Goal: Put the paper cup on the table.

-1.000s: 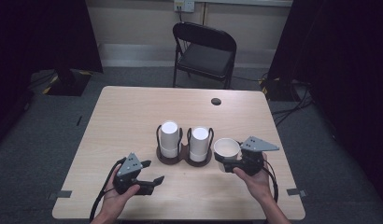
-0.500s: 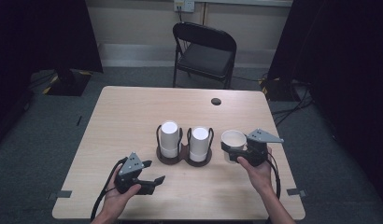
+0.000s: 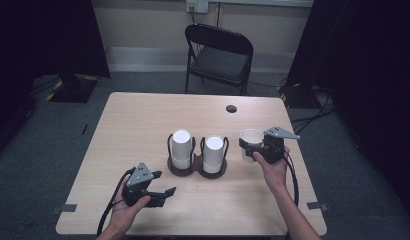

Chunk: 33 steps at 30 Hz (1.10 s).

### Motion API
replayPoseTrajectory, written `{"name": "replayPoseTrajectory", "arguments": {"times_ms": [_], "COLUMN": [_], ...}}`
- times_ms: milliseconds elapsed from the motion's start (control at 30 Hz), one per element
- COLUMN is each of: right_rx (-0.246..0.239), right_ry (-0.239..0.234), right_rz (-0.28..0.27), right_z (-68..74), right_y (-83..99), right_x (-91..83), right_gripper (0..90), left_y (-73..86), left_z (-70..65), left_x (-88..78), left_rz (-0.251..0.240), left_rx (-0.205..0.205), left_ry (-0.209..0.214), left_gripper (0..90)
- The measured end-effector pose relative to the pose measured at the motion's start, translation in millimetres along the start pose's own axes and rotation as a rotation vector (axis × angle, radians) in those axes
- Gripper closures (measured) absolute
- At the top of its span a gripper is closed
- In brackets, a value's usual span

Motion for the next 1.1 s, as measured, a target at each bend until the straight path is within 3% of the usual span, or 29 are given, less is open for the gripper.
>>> {"name": "replayPoseTrajectory", "arguments": {"times_ms": [100, 267, 467, 600, 867, 967, 1100], "right_rx": [0.016, 0.023, 0.050, 0.031, 0.066, 0.052, 0.045], "right_ry": [-0.014, 0.012, 0.034, 0.050, 0.068, 0.088, 0.078], "right_rz": [0.002, 0.006, 0.027, 0.060, 0.068, 0.065, 0.058], "right_z": [-2.1, -6.2, -13.0, -18.3, -25.7, -26.6, -24.7], "right_y": [-0.9, -3.5, 6.3, 14.2, 21.0, 23.3, 25.7], "right_x": [9.1, 24.4, 41.2, 53.6, 67.6, 69.9, 68.8], "right_gripper": [23.4, 23.4, 23.4, 22.9, 22.0, 21.9, 21.4], "left_y": [0.4, 0.8, -0.4, 0.2, 0.5, 0.5, 0.1], "left_z": [-0.1, -4.0, -6.7, -6.3, -3.4, -3.3, -3.1], "left_x": [0.1, -1.3, -1.7, -0.8, -2.4, -2.8, -2.7], "left_rz": [0.005, 0.002, -0.001, -0.001, 0.005, 0.006, 0.002], "left_rx": [0.008, 0.004, 0.013, 0.001, -0.002, 0.002, -0.001], "left_ry": [-0.007, -0.002, 0.000, 0.004, -0.003, -0.006, -0.007], "left_gripper": [24.7, 24.7, 24.7, 24.7, 24.9, 24.8, 24.9]}}
Point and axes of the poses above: each handheld gripper's, and its own axes: x roughly forward along the jaws, y roughly out of its underside, z roughly to its left, the point moved 7 cm from there along x, roughly forward along the jaws, and after that the axes turned 9 degrees about y, right-handed, at the moved point
